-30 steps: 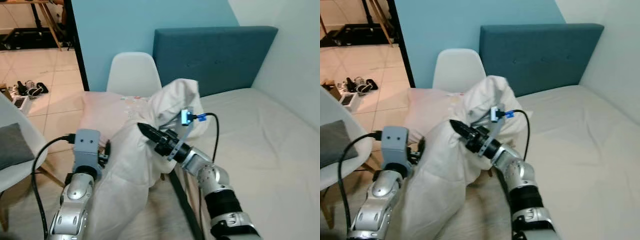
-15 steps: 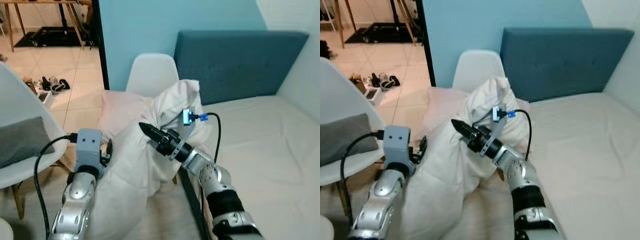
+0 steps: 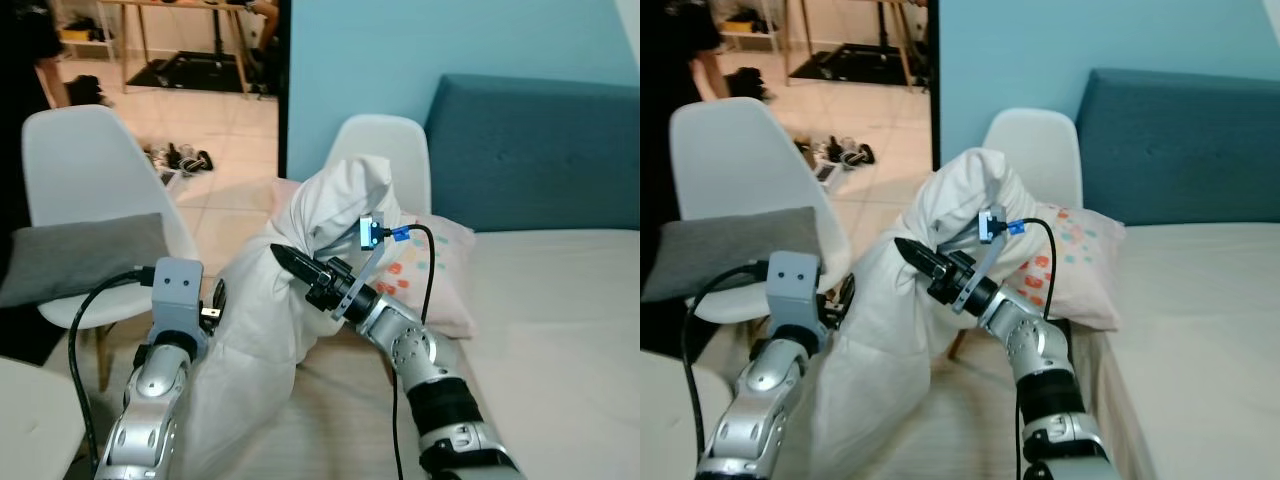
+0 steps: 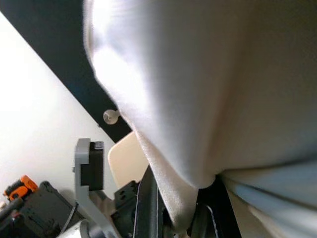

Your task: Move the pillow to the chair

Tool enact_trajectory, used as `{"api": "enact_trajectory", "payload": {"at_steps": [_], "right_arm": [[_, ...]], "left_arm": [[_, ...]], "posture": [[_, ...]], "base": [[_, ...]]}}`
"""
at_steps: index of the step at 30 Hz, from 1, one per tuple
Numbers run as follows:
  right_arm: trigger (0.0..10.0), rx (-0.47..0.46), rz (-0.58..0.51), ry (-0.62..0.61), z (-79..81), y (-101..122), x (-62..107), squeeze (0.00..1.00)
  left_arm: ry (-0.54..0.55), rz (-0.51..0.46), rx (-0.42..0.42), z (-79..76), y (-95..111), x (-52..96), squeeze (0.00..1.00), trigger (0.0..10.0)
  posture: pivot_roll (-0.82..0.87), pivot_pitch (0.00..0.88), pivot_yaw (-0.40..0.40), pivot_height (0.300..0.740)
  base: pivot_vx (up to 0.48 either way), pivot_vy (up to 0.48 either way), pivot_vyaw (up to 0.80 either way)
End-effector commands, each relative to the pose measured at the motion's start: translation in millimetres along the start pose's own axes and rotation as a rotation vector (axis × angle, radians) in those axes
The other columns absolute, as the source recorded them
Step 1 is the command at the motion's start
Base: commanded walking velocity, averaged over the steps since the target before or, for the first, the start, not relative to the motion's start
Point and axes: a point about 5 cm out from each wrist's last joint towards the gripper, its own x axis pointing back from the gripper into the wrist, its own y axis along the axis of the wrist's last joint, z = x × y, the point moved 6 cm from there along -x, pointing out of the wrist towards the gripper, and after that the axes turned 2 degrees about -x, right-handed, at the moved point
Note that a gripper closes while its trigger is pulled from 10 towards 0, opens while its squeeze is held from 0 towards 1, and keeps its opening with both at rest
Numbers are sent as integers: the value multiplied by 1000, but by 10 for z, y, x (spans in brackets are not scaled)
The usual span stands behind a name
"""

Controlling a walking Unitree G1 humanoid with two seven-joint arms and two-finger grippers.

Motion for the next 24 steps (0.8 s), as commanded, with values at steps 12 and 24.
{"api": "enact_trajectory", "payload": {"at_steps": [12, 24], "right_arm": [[0, 20, -62, 82, 155, 189, -73, 0], [0, 20, -64, 82, 154, 198, -79, 0]], "left_arm": [[-19, -6, 18, -37, 26, -5, 0, 10000], [-18, -5, 16, -25, 29, -13, 0, 10000]], "posture": [[-4, 0, -91, 740], [-5, 0, -90, 740]], "base": [[0, 0, 665], [0, 0, 666]]}}
